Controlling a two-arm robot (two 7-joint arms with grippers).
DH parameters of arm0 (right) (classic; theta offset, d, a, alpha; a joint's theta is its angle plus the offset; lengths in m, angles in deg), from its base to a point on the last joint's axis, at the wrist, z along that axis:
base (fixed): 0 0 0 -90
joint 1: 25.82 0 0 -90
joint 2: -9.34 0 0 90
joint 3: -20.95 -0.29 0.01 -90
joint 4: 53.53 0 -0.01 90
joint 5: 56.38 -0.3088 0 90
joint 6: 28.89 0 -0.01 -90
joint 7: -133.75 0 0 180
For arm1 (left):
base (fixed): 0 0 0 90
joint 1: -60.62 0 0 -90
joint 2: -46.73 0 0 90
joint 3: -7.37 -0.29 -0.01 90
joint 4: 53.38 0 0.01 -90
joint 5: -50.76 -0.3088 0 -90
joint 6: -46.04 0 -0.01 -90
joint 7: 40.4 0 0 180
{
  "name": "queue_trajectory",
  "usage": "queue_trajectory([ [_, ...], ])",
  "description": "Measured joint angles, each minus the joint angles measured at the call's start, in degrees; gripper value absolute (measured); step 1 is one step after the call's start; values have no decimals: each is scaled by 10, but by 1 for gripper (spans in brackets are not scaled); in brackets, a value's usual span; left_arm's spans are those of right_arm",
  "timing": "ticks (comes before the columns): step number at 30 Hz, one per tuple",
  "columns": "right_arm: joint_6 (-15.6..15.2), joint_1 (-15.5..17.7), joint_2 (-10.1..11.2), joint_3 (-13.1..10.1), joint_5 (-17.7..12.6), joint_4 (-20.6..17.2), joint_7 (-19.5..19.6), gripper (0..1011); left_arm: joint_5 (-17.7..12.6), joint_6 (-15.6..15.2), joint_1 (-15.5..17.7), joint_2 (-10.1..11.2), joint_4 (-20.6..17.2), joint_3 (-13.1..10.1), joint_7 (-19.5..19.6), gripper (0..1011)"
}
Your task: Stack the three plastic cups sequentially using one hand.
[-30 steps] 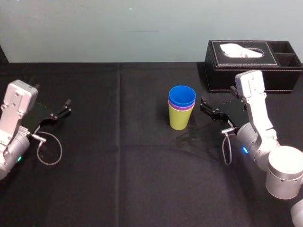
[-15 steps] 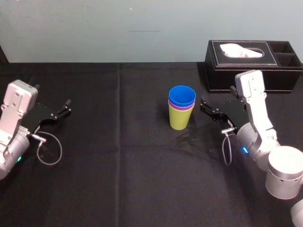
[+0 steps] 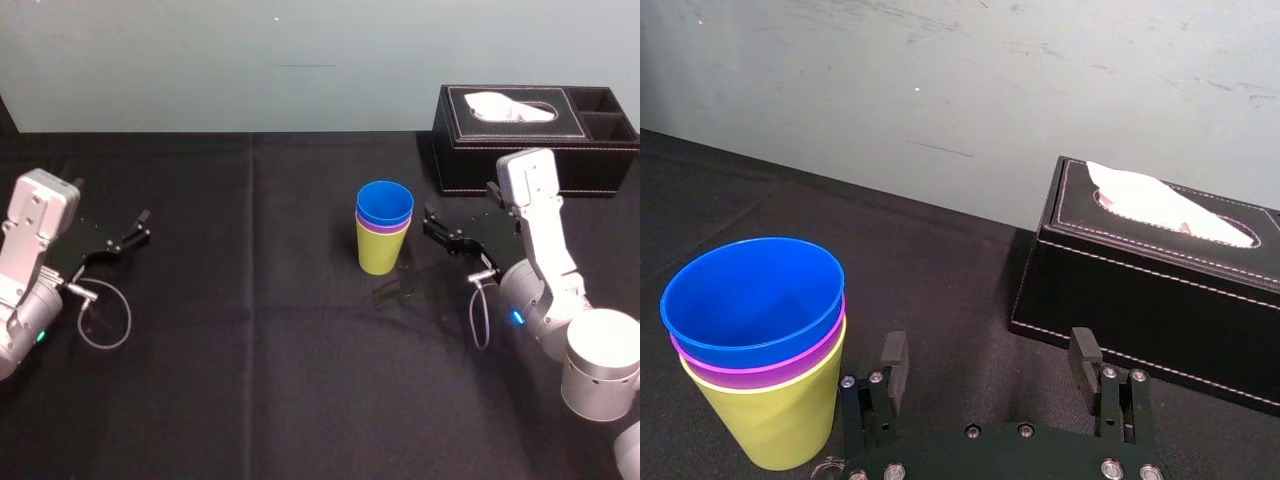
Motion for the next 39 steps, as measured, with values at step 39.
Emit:
queue_trajectory([
  [39, 0, 0, 0, 0, 0, 0, 0, 1003, 0, 0, 0, 0, 0, 0, 0, 1011],
])
